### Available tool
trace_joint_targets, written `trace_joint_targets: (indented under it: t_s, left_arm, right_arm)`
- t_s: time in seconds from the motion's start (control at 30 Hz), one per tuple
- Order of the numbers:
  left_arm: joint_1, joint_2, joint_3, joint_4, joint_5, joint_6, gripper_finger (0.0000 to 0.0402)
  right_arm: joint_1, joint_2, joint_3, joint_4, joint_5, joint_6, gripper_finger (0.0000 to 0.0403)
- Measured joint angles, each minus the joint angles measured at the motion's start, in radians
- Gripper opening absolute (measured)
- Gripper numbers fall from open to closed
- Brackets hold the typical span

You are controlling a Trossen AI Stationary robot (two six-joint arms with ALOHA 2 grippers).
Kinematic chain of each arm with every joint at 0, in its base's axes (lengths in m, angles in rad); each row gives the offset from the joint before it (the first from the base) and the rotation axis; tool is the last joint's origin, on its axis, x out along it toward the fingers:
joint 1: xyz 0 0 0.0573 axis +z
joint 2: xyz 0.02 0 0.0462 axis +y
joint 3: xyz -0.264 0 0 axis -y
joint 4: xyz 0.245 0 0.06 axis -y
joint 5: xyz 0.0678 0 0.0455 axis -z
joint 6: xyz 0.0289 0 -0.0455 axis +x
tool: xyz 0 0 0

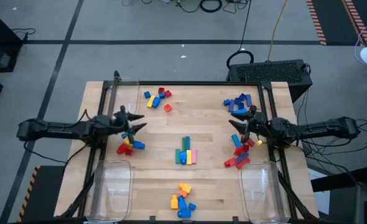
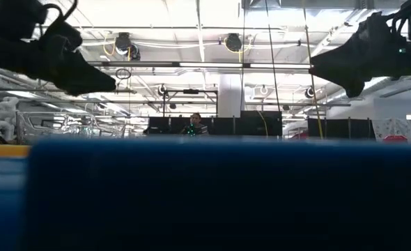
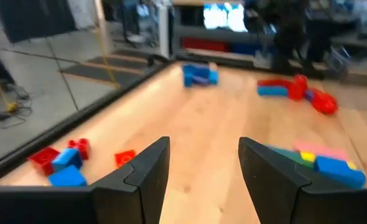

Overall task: Sort blocks by size
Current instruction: Put the blue one stud game piece into the top left transparent bin

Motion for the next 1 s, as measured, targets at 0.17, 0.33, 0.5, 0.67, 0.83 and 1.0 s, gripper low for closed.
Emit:
trace_joint_targets:
  t_s: [0.17,0.33,0.5,0.67,0.83,1.0]
  left_arm:
    - [-0.002,0.140,0.199,-0.380,0.111,0.044,0.0193]
    - [-0.020,0.287,0.349,-0.546,0.144,0.019,0.0193]
    - [-0.070,0.414,0.412,-0.625,0.159,-0.016,0.0193]
    - [-0.109,0.548,0.438,-0.724,0.173,-0.180,0.0193]
    - [-0.142,0.655,0.459,-0.766,0.186,-0.247,0.0193]
    - [-0.164,0.716,0.495,-0.780,0.239,-0.247,0.0196]
  right_arm:
    - [0.000,0.009,0.000,0.014,0.020,-0.015,0.0189]
    - [0.000,0.009,0.000,0.008,0.019,-0.016,0.0192]
    - [0.000,0.014,0.000,0.005,0.021,-0.049,0.0192]
    - [0.000,0.037,0.000,-0.062,0.019,0.018,0.0192]
    - [-0.001,0.084,0.000,-0.058,0.024,-0.031,0.0192]
    - [-0.001,0.114,0.000,0.027,0.024,-0.086,0.0192]
